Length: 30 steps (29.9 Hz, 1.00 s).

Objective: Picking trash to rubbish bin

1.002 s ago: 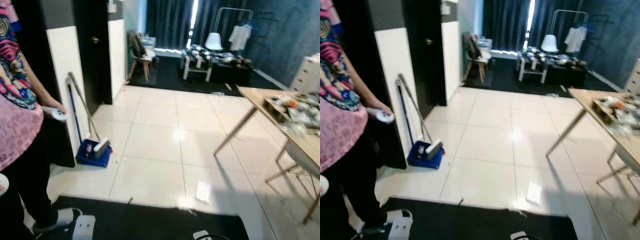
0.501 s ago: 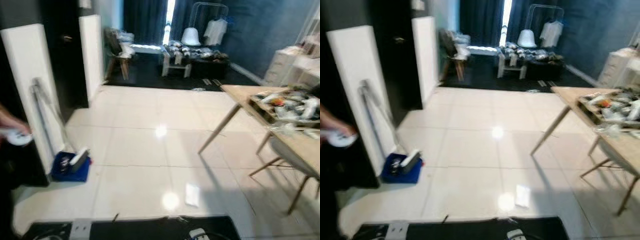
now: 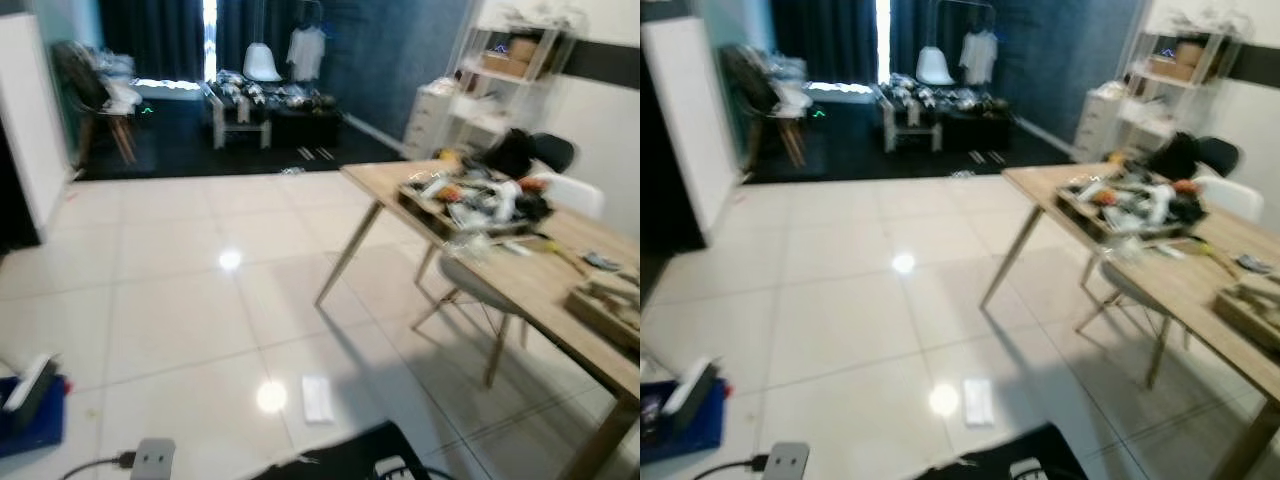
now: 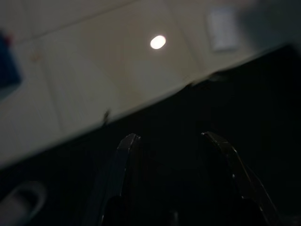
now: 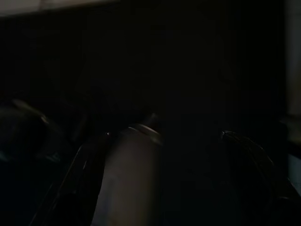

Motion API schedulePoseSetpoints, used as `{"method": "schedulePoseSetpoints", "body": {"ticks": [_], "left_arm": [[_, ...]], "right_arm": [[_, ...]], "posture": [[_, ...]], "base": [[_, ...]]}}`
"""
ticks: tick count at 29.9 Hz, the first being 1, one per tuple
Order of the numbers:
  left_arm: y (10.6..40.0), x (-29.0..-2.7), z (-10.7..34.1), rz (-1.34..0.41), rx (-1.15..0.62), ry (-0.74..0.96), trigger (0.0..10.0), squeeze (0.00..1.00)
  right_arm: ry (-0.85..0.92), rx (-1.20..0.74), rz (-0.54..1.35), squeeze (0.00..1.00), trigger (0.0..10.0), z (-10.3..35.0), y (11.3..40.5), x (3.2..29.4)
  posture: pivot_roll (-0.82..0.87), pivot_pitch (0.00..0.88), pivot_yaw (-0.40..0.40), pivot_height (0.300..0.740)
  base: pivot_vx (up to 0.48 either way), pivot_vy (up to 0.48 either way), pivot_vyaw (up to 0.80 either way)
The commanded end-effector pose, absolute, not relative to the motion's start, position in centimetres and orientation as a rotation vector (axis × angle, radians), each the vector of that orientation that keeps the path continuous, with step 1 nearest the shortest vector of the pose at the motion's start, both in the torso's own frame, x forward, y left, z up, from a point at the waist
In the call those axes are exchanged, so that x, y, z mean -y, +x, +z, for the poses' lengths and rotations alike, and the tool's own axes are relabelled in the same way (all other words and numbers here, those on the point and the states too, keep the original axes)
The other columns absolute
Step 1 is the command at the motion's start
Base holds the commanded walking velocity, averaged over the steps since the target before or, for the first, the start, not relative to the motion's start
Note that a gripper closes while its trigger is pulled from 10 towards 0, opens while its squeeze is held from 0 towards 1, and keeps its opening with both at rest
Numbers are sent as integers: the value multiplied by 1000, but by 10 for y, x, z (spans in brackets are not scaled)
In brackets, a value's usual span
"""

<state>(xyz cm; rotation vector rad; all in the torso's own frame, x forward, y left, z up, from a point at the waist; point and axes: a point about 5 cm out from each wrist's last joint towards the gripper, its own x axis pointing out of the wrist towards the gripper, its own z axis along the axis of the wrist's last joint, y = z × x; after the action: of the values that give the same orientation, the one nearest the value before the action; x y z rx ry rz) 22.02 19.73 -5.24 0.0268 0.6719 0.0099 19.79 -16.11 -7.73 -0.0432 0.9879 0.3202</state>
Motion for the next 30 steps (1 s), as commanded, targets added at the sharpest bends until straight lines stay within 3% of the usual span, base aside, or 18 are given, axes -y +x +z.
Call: {"method": "schedulePoseSetpoints", "body": {"ticks": [1, 30], "left_arm": [[211, -201, -58, 14, -705, 36, 10000, 0], [207, -199, -60, -20, -724, 40, 10000, 0]], "right_arm": [[-46, -979, 325, 0, 10000, -76, 201, 158], [-52, -1008, 263, 0, 10000, -81, 192, 165]], "posture": [[112, 0, -79, 740], [109, 0, -71, 740]], "base": [[398, 0, -800], [386, 0, -800]]}}
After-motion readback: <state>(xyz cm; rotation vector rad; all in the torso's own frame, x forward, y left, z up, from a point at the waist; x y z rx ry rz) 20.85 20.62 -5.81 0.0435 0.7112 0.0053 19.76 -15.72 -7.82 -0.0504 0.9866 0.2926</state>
